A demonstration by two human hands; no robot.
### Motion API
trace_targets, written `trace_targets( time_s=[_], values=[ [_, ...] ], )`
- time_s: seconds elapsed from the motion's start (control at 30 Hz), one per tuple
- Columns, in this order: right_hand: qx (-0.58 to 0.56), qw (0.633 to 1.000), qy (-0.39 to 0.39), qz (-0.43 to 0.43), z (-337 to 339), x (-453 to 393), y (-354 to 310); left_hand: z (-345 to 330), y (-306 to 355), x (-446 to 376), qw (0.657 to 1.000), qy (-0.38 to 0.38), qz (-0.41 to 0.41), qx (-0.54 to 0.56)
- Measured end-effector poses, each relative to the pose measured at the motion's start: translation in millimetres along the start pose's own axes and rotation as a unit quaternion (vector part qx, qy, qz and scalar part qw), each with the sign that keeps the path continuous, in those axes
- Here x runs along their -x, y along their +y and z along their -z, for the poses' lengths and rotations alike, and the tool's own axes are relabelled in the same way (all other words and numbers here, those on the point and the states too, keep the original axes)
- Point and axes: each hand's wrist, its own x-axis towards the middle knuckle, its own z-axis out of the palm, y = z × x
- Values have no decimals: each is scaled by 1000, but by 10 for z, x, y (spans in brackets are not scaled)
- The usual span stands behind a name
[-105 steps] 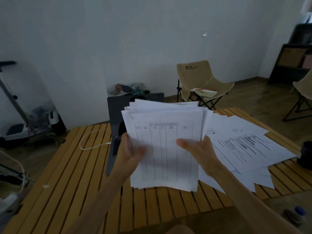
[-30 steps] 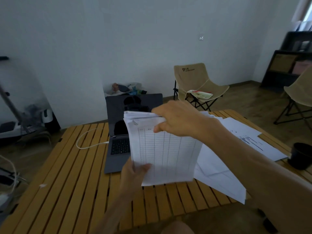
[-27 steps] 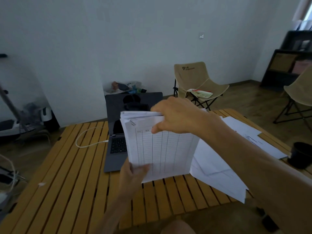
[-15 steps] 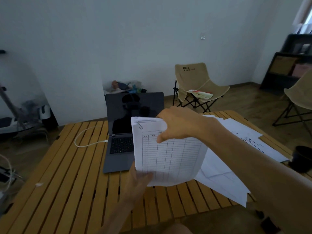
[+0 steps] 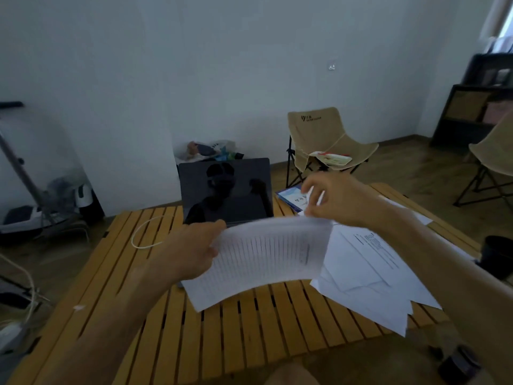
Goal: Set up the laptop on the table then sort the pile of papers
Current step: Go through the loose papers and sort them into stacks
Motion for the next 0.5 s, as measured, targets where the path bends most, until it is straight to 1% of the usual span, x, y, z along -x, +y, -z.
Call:
trace_targets(
  time_s=[0.07, 0.1, 0.13, 0.23, 0.3, 0.37, 0.43, 0.5],
  values=[
    [91, 990, -108, -17, -257, 43, -59, -1, 64, -25, 1000, -16, -9, -14],
    [108, 984, -143, -19, -383, 65, -102, 0, 67, -42, 1000, -22, -11, -7],
    [115, 982, -150, -17, -480, 73, -139, 12, 56, -62, 999, -30, -11, 1],
    [115, 987, -108, 33, -653, 32, -297, 26, 10, -136, 998, -64, -10, -9],
    [110, 985, -120, 56, -701, -21, -451, 41, 7, -195, 997, -81, -7, -19],
    [145, 977, -137, 68, -772, -88, -533, 47, -1, -234, 995, -99, 2, -21],
    [191, 970, -139, 59, -812, -163, -498, 31, -48, -250, 995, -104, 10, 2],
    [197, 969, -147, 33, -829, -225, -405, 20, -158, -230, 996, -82, 6, 22]
  ],
)
